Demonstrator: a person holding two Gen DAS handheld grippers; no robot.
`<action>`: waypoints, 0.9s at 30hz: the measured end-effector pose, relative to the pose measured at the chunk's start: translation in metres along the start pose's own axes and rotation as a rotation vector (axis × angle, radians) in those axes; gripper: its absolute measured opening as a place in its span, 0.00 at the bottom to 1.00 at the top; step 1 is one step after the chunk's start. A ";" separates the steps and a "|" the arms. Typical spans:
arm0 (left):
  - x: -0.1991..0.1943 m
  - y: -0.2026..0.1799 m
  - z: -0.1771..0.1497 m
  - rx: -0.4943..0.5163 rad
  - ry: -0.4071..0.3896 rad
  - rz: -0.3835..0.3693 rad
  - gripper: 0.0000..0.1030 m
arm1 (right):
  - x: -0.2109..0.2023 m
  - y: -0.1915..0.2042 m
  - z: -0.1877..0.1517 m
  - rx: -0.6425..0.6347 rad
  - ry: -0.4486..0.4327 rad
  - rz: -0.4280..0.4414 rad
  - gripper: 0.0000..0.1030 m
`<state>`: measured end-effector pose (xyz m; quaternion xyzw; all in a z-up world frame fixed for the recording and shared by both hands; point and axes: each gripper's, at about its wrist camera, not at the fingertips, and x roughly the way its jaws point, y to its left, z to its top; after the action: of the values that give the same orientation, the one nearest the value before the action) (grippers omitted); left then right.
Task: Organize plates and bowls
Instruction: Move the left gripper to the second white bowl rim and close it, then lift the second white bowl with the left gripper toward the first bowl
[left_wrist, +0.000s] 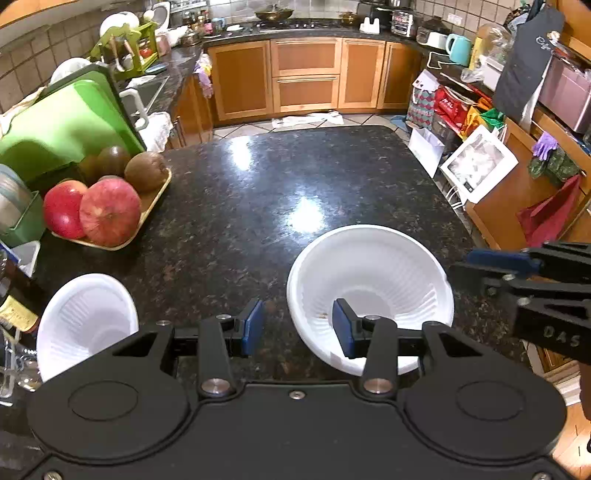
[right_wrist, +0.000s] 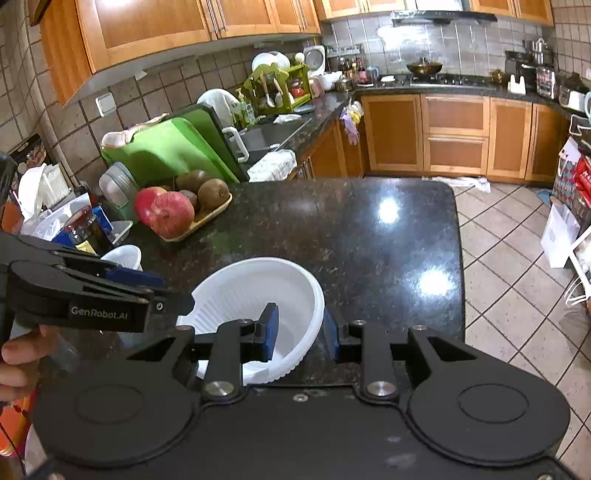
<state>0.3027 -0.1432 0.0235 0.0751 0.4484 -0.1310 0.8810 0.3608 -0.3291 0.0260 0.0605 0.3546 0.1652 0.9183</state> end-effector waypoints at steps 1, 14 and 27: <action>0.002 -0.001 0.000 0.003 0.003 0.002 0.49 | 0.002 0.000 -0.001 0.000 0.004 0.000 0.28; 0.019 -0.009 -0.003 0.053 0.024 0.018 0.49 | 0.022 -0.003 -0.006 0.014 0.048 0.001 0.27; 0.034 -0.003 -0.001 0.023 0.052 0.019 0.20 | 0.020 -0.002 -0.009 0.004 0.033 -0.019 0.15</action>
<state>0.3203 -0.1518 -0.0043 0.0931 0.4690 -0.1257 0.8692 0.3692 -0.3238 0.0066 0.0563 0.3706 0.1568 0.9137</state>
